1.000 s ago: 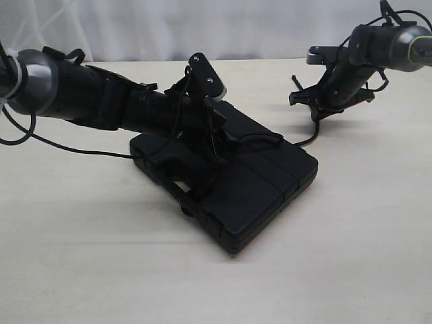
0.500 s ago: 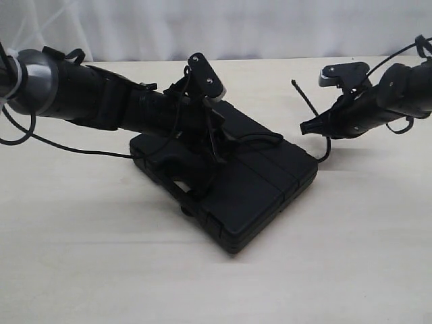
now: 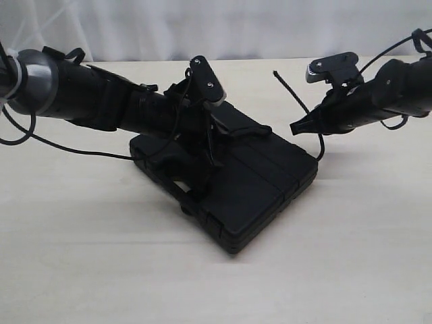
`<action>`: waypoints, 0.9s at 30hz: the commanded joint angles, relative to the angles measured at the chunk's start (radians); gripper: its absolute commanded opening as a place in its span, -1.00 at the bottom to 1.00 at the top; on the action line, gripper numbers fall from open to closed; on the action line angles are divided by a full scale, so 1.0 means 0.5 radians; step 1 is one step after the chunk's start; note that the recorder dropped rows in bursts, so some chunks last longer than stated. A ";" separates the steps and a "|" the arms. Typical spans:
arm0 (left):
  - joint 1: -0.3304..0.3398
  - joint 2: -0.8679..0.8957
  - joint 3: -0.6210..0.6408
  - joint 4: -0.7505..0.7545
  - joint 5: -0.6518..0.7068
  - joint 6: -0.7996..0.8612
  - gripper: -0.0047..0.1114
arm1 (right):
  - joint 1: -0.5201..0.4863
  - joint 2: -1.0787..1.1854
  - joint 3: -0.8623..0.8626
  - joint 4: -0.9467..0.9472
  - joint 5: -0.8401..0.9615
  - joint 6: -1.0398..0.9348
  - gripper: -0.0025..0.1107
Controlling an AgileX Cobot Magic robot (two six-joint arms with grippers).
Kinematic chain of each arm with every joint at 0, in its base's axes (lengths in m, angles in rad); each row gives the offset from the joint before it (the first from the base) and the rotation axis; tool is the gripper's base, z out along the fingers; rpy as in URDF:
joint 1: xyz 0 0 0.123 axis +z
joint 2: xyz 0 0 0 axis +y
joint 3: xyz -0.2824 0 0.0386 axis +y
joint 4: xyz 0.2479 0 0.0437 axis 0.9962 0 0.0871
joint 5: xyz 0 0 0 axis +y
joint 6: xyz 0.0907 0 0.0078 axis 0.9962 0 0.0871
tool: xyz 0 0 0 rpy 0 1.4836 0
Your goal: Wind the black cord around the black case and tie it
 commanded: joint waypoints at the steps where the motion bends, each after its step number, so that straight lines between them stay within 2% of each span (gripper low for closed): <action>1: -0.001 -0.004 -0.035 -0.050 -0.005 0.062 -0.92 | 0.002 -0.078 0.004 -0.001 0.032 -0.059 -0.88; 3: -0.001 -0.004 -0.059 -0.247 -0.075 0.062 -0.92 | 0.002 -0.126 0.004 -0.001 0.042 -0.100 -0.88; 7: -0.001 -0.004 -0.121 -0.256 -0.304 -0.008 -0.92 | 0.016 -0.231 0.004 -0.001 0.096 -0.250 -0.88; 14: -0.001 -0.004 -0.153 -0.256 -0.289 -0.059 -0.92 | 0.203 -0.271 0.004 -0.015 0.334 -0.757 -0.88; 20: -0.001 -0.004 -0.153 -0.256 -0.462 -0.067 -0.92 | 0.207 -0.294 0.067 -0.128 0.448 -0.596 -0.88; 27: -0.001 -0.004 -0.153 -0.256 -0.469 -0.100 -0.92 | 0.211 -0.435 0.226 -0.167 0.402 -0.540 -0.88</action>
